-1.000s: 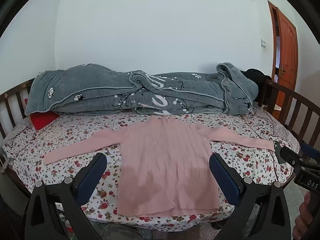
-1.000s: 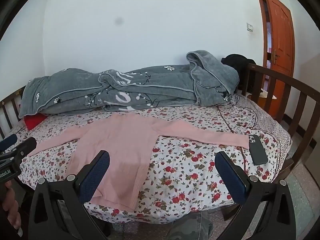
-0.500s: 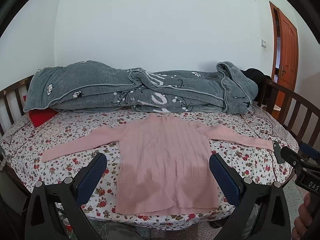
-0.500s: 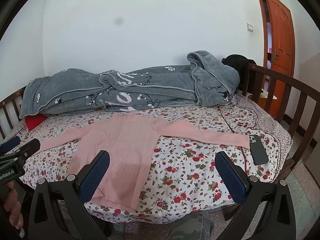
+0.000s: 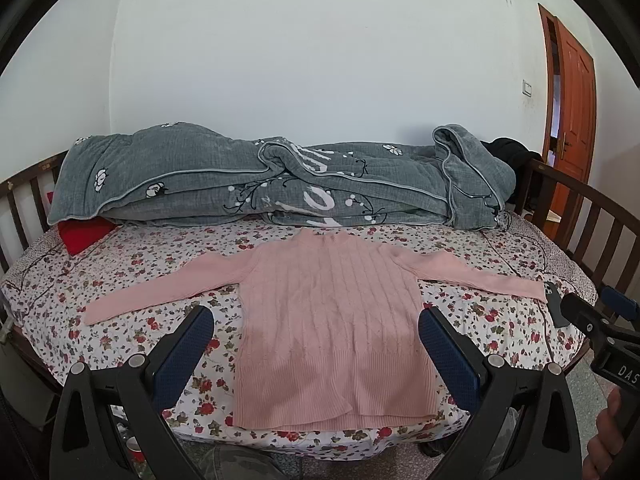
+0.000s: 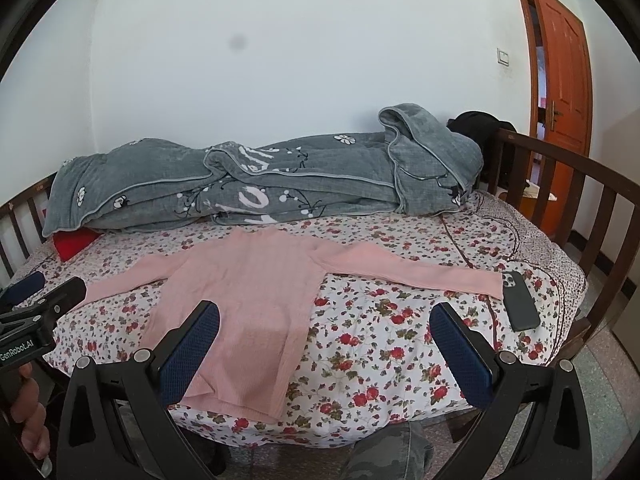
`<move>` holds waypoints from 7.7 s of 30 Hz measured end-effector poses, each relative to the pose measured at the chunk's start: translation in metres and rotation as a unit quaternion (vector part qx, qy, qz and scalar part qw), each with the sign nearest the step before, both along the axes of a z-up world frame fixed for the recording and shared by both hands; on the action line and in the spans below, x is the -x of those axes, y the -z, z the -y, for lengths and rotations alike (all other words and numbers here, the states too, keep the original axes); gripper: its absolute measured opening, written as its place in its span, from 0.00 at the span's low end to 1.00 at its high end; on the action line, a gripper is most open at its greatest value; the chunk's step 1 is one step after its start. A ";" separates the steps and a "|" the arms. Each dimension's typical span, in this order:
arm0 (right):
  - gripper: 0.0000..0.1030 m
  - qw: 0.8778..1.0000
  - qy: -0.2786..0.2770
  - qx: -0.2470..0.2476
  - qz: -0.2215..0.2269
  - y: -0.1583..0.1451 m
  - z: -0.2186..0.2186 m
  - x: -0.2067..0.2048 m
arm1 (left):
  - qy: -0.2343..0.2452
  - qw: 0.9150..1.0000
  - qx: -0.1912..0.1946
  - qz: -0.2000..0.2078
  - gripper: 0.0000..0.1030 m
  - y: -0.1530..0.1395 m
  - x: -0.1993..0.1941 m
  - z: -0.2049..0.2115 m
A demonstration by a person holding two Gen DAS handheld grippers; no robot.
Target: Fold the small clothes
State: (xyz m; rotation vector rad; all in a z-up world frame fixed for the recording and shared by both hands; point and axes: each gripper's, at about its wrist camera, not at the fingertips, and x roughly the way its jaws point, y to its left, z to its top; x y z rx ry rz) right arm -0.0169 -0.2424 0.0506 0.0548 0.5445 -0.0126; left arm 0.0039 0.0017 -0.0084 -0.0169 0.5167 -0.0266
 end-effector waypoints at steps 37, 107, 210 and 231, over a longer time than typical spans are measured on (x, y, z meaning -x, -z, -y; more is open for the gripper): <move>1.00 1.000 -0.004 -0.006 0.000 0.004 -0.003 0.002 | -0.002 1.000 0.001 -0.003 1.00 -0.004 -0.002 -0.010; 0.86 0.993 -0.052 -0.020 -0.099 0.172 -0.090 -0.174 | -0.356 0.877 0.305 -0.104 0.07 0.211 -0.183 -0.459; 0.79 0.968 0.206 -0.121 -0.079 0.221 0.267 -0.199 | -0.028 0.982 -0.025 -0.187 0.23 0.167 -0.372 -0.092; 0.05 0.961 0.264 -0.079 -0.007 0.205 0.276 -0.218 | -0.033 0.981 -0.049 -0.186 0.24 0.165 -0.371 -0.087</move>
